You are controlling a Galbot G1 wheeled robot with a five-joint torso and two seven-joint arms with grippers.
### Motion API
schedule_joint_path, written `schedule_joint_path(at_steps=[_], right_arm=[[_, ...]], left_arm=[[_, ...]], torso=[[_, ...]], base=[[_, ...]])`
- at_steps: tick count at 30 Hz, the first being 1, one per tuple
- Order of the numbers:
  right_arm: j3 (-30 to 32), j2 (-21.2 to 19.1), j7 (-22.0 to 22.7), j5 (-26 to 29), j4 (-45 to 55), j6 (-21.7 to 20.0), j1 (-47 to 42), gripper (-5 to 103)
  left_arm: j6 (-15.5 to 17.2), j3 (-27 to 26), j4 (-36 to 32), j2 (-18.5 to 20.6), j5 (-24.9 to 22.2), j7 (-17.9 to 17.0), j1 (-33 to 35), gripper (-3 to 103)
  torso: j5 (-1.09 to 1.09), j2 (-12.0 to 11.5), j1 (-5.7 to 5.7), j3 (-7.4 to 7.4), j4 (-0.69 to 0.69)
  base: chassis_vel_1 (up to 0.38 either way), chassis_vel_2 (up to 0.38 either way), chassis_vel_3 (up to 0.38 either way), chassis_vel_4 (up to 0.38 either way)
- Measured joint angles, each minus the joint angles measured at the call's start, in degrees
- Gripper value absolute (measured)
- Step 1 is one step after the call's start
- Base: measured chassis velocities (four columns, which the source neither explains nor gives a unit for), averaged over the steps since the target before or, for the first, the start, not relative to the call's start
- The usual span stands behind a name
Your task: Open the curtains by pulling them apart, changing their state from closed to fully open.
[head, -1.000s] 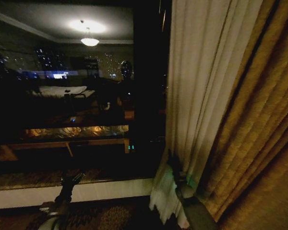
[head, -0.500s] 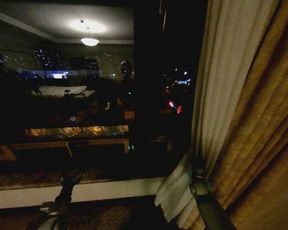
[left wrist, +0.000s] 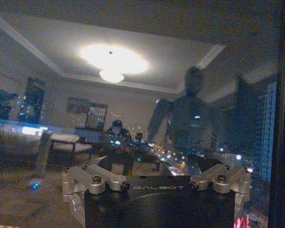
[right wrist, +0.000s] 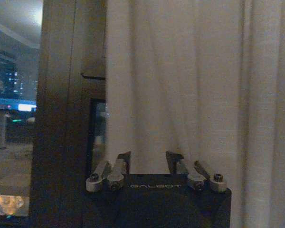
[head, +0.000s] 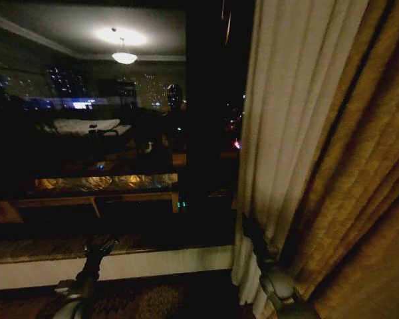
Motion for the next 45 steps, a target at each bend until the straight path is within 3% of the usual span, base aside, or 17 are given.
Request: schedule_joint_path(at_steps=[3,5,7,9,11,15,20,45], right_arm=[[0.4,-0.1,-0.8,0.5,1.2,0.0,-1.2,48],[0.7,-0.1,-1.7,0.6,3.1,0.8,-2.9,59],[0.8,-0.1,-1.8,0.6,3.4,0.9,-3.1,59],[0.7,0.1,-2.2,0.8,5.5,1.2,-4.4,76],[0.7,0.1,-2.2,0.9,6.2,1.2,-4.7,76],[0.7,0.2,-2.6,0.8,7.4,0.9,-5.3,96],[0.7,0.3,-2.7,0.7,7.4,0.8,-5.4,100],[0.8,0.3,-2.6,0.6,7.1,0.8,-5.2,100]], left_arm=[[0.0,0.0,0.0,0.0,0.0,0.0,0.0,100],[0.0,0.0,0.0,0.0,0.0,0.0,0.0,100],[0.0,0.0,0.0,0.0,0.0,0.0,0.0,100],[0.0,0.0,0.0,0.0,0.0,0.0,0.0,100],[0.0,0.0,0.0,0.0,0.0,0.0,0.0,100],[0.0,0.0,0.0,0.0,0.0,0.0,0.0,100],[0.0,0.0,0.0,0.0,0.0,0.0,0.0,100],[0.0,0.0,0.0,0.0,0.0,0.0,0.0,100]], torso=[[0.01,0.0,0.0,0.0,0.0],[0.0,0.0,0.01,0.01,0.0],[0.0,0.0,0.01,0.01,0.0],[0.0,0.0,0.01,0.0,0.0],[0.0,0.0,0.0,0.0,0.0],[0.0,0.0,0.01,0.0,0.0],[0.0,0.0,0.0,0.0,0.01],[0.01,0.0,0.01,0.01,0.01]], base=[[0.0,0.0,0.0,0.0],[0.0,0.0,0.0,0.0],[0.0,0.0,0.0,0.0],[0.0,0.0,0.0,0.0],[0.0,0.0,0.0,0.0],[0.0,0.0,0.0,0.0],[0.0,0.0,0.0,0.0],[0.04,0.04,-0.037,-0.037]])
